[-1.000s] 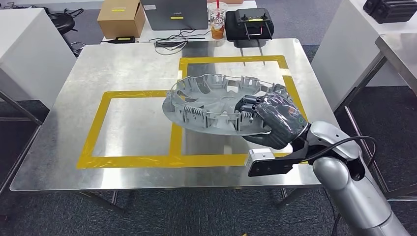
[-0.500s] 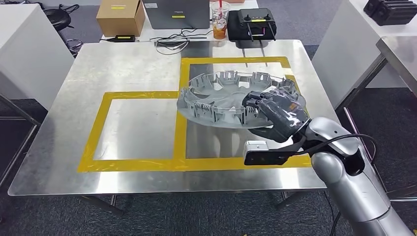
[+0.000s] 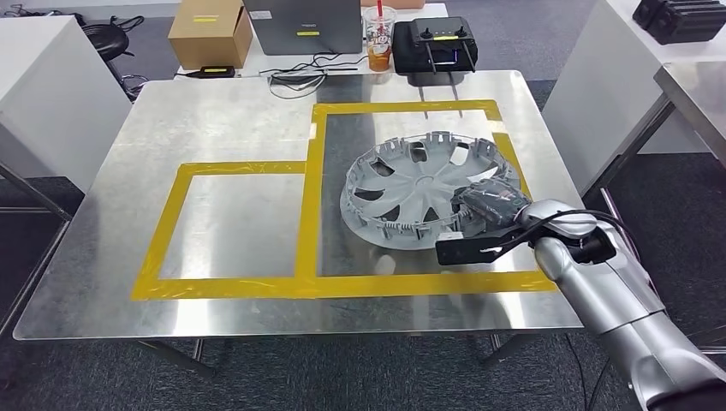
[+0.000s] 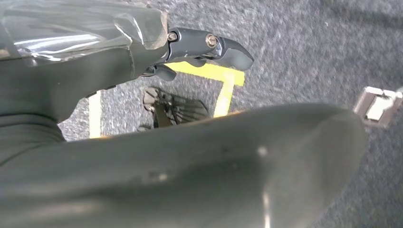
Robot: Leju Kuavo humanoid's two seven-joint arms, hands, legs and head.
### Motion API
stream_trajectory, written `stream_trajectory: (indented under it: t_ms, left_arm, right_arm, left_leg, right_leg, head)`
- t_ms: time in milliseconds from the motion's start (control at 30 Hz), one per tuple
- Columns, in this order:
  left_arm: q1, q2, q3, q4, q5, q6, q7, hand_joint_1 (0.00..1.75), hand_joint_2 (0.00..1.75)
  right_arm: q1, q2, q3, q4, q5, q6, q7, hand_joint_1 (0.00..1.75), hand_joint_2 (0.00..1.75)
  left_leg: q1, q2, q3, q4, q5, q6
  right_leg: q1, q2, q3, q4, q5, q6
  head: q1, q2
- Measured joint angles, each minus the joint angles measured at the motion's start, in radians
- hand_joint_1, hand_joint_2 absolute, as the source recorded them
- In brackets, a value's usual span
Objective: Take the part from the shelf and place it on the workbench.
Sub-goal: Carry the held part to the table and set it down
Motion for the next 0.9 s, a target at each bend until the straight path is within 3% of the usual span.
stream_trajectory:
  t_ms: [100,167,200,233,267,333,433,500,567,633,667,700,733,800,867,900]
  left_arm:
    - [0.0,0.006,-0.008,0.0,0.0,-0.014,0.0,0.0,0.0]
    - [0.0,0.007,-0.012,0.0,0.0,-0.016,0.003,0.0,0.0]
    - [0.001,0.007,-0.013,0.0,0.0,-0.017,0.004,0.0,0.0]
    - [0.002,0.007,-0.015,0.0,0.0,-0.018,0.005,0.0,0.0]
    - [0.002,0.007,-0.016,0.0,0.0,-0.019,0.006,0.0,0.0]
    - [0.001,0.011,-0.017,0.0,0.0,-0.021,0.007,0.0,0.0]
    - [0.002,0.014,-0.018,0.0,0.0,-0.021,0.008,0.0,0.0]
    - [0.003,0.015,-0.018,0.0,0.0,-0.022,0.008,0.0,0.0]
    - [0.003,0.013,-0.018,0.0,0.0,-0.022,0.002,0.0,0.0]
    - [0.004,0.011,-0.018,0.0,0.0,-0.021,-0.015,0.0,0.0]
    - [0.005,0.01,-0.018,0.0,0.0,-0.018,-0.025,0.0,0.0]
    - [0.006,0.009,-0.019,0.0,0.0,-0.015,-0.036,0.0,0.0]
    - [0.007,0.008,-0.02,0.0,0.0,-0.011,-0.046,0.0,0.0]
    - [0.007,0.007,-0.021,0.0,0.0,-0.004,-0.061,0.0,0.0]
    - [0.006,0.007,-0.022,0.0,0.0,0.0,-0.069,0.0,0.0]
    - [0.006,0.007,-0.022,0.0,0.0,0.0,-0.071,0.0,0.0]
  right_arm:
    - [-0.07,0.027,0.052,0.151,-0.001,-0.009,-0.047,1.5,1.75]
    - [-0.103,0.046,0.082,0.238,-0.004,-0.023,-0.072,1.5,1.75]
    - [-0.115,0.056,0.096,0.281,-0.005,-0.033,-0.084,1.5,1.75]
    - [-0.127,0.066,0.108,0.319,-0.006,-0.043,-0.095,1.5,1.75]
    - [-0.138,0.076,0.119,0.352,-0.006,-0.052,-0.105,1.5,1.75]
    - [-0.159,0.093,0.137,0.406,-0.007,-0.062,-0.116,1.5,1.75]
    - [-0.181,0.111,0.153,0.459,-0.008,-0.068,-0.12,1.5,1.75]
    - [-0.19,0.117,0.16,0.483,-0.009,-0.072,-0.125,1.5,1.75]
    - [-0.201,0.121,0.168,0.507,-0.011,-0.076,-0.134,1.5,1.75]
    - [-0.206,0.127,0.179,0.53,-0.015,-0.082,-0.14,1.5,1.75]
    - [-0.206,0.13,0.183,0.541,-0.017,-0.088,-0.143,1.5,1.75]
    - [-0.206,0.133,0.186,0.55,-0.019,-0.095,-0.146,1.5,1.75]
    - [-0.207,0.137,0.188,0.558,-0.02,-0.102,-0.148,1.5,1.75]
    - [-0.214,0.144,0.193,0.57,-0.02,-0.113,-0.151,1.5,1.75]
    - [-0.221,0.152,0.198,0.576,-0.018,-0.118,-0.152,1.5,1.75]
    - [-0.223,0.155,0.2,0.579,-0.018,-0.119,-0.152,1.5,1.75]
  left_leg:
    - [0.005,0.003,-0.077,0.166,-0.082,-0.016]
    - [0.008,0.003,-0.122,0.256,-0.108,-0.019]
    - [0.008,0.003,-0.118,0.247,-0.096,-0.017]
    - [0.008,0.003,-0.093,0.199,-0.068,-0.014]
    - [0.007,0.003,-0.053,0.127,-0.036,-0.008]
    - [0.001,0.004,0.013,0.009,-0.002,0.003]
    - [-0.008,0.006,0.035,-0.028,-0.002,0.016]
    - [-0.004,0.008,0.053,-0.05,0.011,0.028]
    - [0.0,0.011,0.064,-0.069,0.027,0.037]
    - [-0.002,0.012,0.06,-0.072,0.031,0.041]
    - [-0.003,0.012,0.058,-0.071,0.033,0.041]
    - [-0.003,0.011,0.056,-0.07,0.034,0.04]
    - [-0.002,0.011,0.055,-0.069,0.035,0.039]
    - [-0.003,0.01,0.051,-0.06,0.033,0.033]
    - [-0.007,0.009,0.045,-0.047,0.028,0.022]
    - [-0.008,0.008,0.042,-0.044,0.028,0.016]
  right_leg:
    - [-0.001,0.001,0.003,-0.001,0.001,-0.008]
    - [0.001,0.001,0.003,-0.001,0.0,-0.009]
    - [0.002,0.001,0.004,-0.001,0.0,-0.009]
    - [0.003,0.002,0.006,-0.001,0.0,-0.008]
    - [0.003,0.003,0.008,-0.001,0.0,-0.008]
    - [0.006,0.006,0.012,-0.002,-0.001,-0.006]
    - [0.005,0.008,0.018,-0.009,0.001,0.006]
    - [0.008,0.007,0.016,-0.001,-0.005,0.014]
    - [0.011,0.005,-0.021,0.077,-0.045,0.01]
    - [0.011,0.005,-0.086,0.214,-0.102,0.005]
    - [0.01,0.005,-0.108,0.261,-0.117,0.007]
    - [0.009,0.005,-0.11,0.269,-0.116,0.013]
    - [0.007,0.004,-0.09,0.235,-0.1,0.021]
    - [0.003,0.002,-0.012,0.09,-0.052,0.033]
    - [0.003,0.0,0.039,-0.005,-0.023,0.025]
    - [0.006,0.0,0.044,-0.015,-0.019,0.016]
  head:
    - [-0.004,0.0]
    - [-0.005,0.0]
    - [-0.005,0.0]
    - [-0.005,0.0]
    - [-0.005,0.0]
    - [-0.005,0.0]
    - [-0.005,0.0]
    - [-0.003,0.0]
    - [0.0,0.0]
    - [0.001,0.0]
    - [0.001,0.0]
    - [0.001,0.0]
    - [0.001,0.0]
    - [0.001,0.0]
    - [0.0,0.0]
    - [-0.001,0.0]
